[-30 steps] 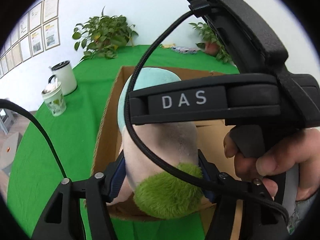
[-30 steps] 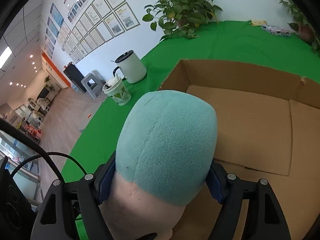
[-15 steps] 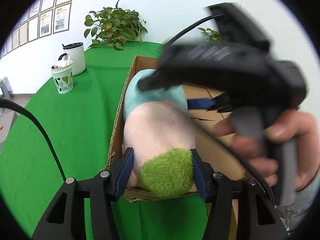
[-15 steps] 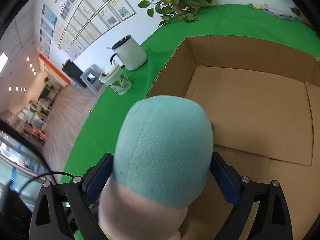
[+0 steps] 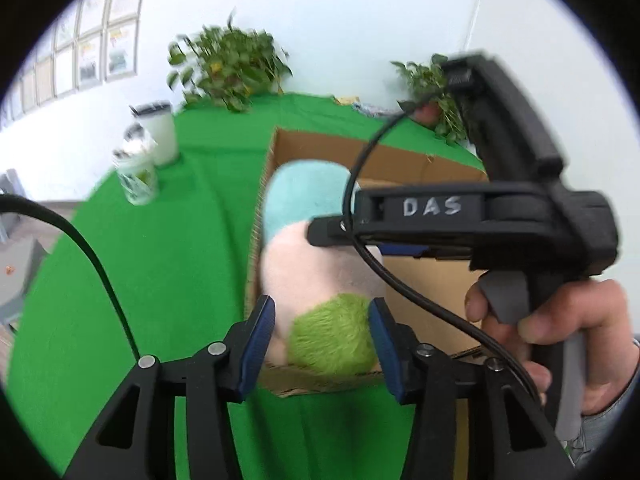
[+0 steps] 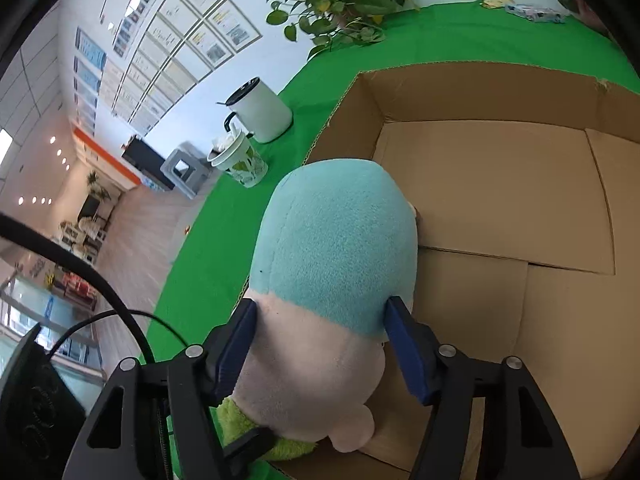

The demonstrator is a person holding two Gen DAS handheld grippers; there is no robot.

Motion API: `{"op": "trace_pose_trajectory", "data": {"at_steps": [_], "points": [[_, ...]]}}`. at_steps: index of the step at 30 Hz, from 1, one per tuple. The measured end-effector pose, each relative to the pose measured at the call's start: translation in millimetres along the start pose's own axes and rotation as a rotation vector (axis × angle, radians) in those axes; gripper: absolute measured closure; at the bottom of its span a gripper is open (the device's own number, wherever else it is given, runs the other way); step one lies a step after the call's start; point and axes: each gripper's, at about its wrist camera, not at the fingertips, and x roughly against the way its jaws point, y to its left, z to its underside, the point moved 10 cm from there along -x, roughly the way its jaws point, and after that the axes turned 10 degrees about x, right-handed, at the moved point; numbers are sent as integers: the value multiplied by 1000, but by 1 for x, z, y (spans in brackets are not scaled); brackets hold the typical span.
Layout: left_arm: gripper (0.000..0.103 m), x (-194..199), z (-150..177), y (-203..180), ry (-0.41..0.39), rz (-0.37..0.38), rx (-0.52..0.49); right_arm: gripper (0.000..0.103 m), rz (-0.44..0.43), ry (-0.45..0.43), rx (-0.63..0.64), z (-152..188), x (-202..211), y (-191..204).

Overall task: Organize objects
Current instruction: 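Lower the plush toy into the box and open the left gripper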

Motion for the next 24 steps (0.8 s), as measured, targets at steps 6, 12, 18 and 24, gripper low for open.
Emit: {"op": "trace_pose_trajectory", "data": {"at_steps": [6, 12, 18, 24], "points": [[54, 14, 8, 15, -5, -25, 48, 32, -2, -29, -83, 6, -3, -3], [54, 28, 21, 19, -9, -40, 48, 11, 35, -6, -129, 17, 9, -3], [37, 56, 29, 1, -97, -65, -20, 3, 69, -41, -16, 52, 68, 14], [18, 84, 31, -28, -239, -144, -79, 1, 373, -91, 140, 112, 147, -8]]}}
